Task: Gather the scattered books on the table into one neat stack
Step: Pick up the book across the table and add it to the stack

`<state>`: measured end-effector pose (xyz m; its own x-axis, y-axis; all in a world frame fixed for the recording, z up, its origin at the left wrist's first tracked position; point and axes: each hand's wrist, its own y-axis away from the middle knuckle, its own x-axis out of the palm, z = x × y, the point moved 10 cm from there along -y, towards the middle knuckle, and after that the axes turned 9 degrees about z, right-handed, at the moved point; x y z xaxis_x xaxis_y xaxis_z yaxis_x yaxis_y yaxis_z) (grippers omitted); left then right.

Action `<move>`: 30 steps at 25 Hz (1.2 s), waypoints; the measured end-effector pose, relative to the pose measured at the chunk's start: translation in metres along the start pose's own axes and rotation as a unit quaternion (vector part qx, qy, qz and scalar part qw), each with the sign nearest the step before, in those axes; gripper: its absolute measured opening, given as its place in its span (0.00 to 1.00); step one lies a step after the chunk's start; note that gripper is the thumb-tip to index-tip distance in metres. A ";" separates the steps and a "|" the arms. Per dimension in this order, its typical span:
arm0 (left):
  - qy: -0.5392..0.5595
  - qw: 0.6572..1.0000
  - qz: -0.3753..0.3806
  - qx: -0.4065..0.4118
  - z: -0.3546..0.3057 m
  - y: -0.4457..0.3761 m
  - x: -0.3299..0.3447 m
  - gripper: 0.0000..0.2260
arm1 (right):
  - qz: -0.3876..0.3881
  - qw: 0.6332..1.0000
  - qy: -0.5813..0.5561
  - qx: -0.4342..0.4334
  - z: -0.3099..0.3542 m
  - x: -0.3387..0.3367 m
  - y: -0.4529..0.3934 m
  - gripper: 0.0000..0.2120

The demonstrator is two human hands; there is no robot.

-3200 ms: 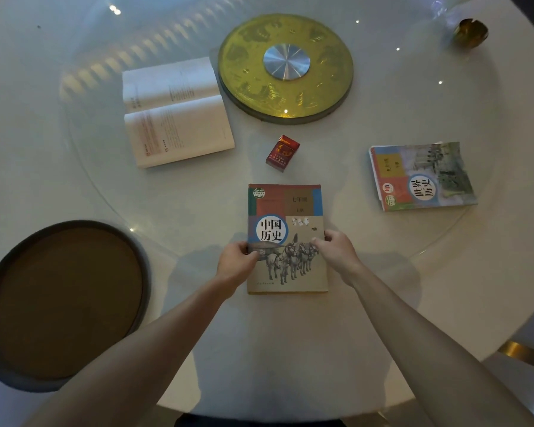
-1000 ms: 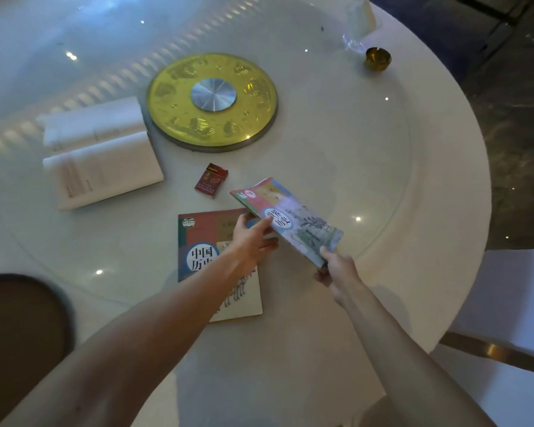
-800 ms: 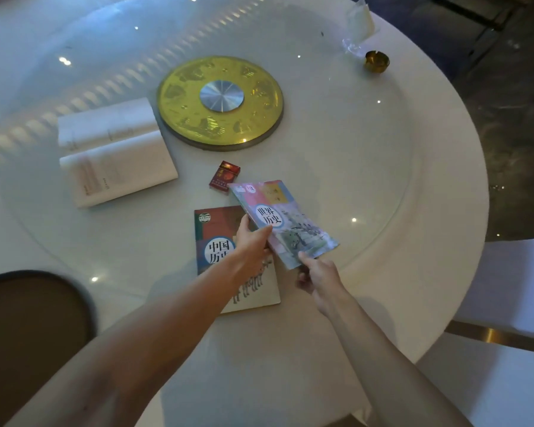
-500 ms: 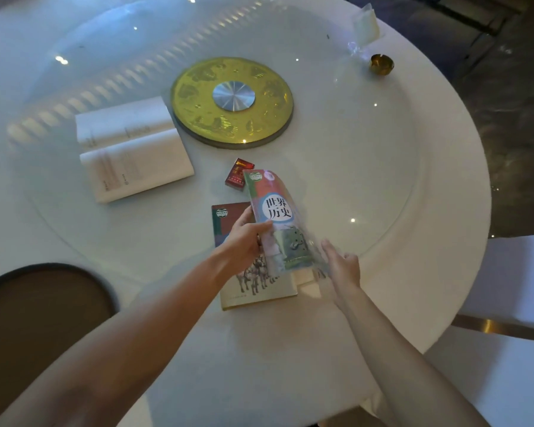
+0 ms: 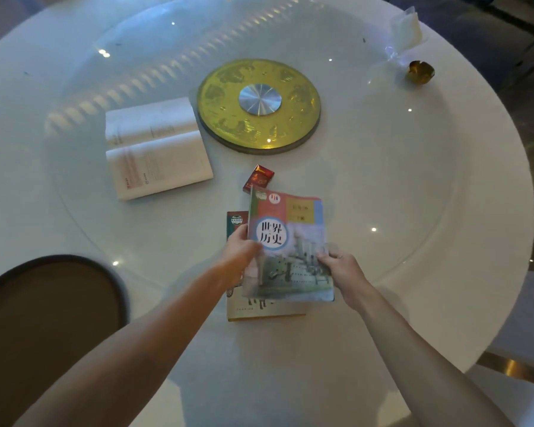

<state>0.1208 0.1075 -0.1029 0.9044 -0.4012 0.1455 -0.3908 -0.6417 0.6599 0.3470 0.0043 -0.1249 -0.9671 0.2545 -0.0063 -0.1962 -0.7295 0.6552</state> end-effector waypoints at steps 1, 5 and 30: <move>-0.034 0.999 -0.036 -0.005 0.011 -0.001 -0.009 0.20 | 0.004 0.999 0.053 0.008 -0.001 0.007 -0.001 0.12; -0.119 0.987 -0.109 -0.021 0.046 0.006 -0.031 0.15 | 0.003 0.984 0.180 0.003 0.000 0.025 -0.001 0.06; -0.247 0.954 -0.168 -0.003 0.048 0.017 -0.064 0.13 | -0.027 0.897 0.440 -0.001 0.000 0.045 -0.022 0.12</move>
<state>0.0483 0.0909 -0.1362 0.7868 -0.4339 -0.4391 -0.0907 -0.7849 0.6130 0.3077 0.0317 -0.1396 -0.7091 -0.3110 -0.6328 -0.2457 -0.7322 0.6352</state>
